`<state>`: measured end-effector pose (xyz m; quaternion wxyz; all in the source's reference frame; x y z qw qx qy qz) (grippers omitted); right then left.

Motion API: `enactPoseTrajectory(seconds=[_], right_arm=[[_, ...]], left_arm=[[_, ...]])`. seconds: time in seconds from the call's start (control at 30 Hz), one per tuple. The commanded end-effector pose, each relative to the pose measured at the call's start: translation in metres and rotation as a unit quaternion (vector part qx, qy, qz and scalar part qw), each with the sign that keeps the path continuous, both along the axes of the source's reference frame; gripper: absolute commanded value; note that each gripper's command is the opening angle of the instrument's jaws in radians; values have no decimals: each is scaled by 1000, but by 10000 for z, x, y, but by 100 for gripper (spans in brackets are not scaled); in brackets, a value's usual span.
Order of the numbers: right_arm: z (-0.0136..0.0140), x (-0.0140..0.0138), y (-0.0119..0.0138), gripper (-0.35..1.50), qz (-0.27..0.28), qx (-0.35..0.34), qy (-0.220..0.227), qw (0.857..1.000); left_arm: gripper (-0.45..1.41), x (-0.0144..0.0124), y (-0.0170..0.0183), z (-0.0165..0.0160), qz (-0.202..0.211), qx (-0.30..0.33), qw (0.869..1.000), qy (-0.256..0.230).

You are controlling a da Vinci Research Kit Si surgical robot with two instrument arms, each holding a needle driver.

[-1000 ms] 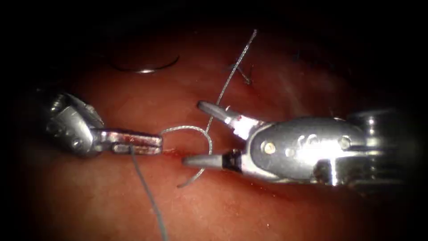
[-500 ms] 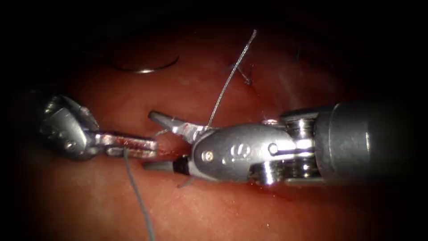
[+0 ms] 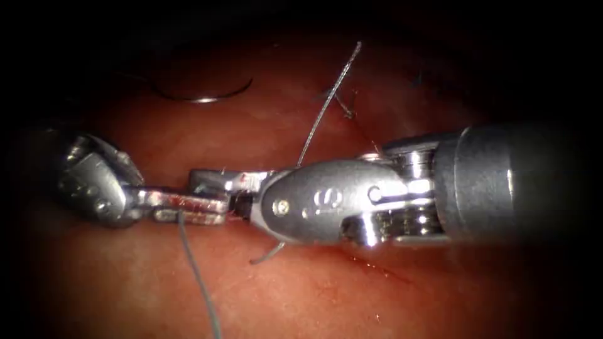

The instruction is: Wound Closure

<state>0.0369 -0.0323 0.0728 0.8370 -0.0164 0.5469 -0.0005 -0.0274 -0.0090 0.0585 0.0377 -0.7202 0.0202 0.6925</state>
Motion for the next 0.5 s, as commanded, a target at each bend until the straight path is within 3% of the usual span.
enactPoseTrajectory(seconds=[0.03,0.13,0.27,0.4,0.43,0.5], right_arm=[[4,4,-1,-35,-1,-4,-4,1000],[5,1,-4,-35,-4,-1,-8,1000],[8,0,-10,-35,-49,22,-19,998],[11,0,-9,-35,-36,15,-22,999],[15,-2,-5,-35,-25,14,-23,999],[23,-5,2,-35,-16,17,-30,999]], left_arm=[[-45,-4,2,7,0,0,1000,-1],[-45,-3,3,6,1,0,1000,-3],[-45,-3,3,5,0,0,1000,-2],[-45,-4,2,4,-3,1,1000,2],[-20,-5,2,3,-2,8,1000,7],[54,-6,2,-1,2,42,999,14]])
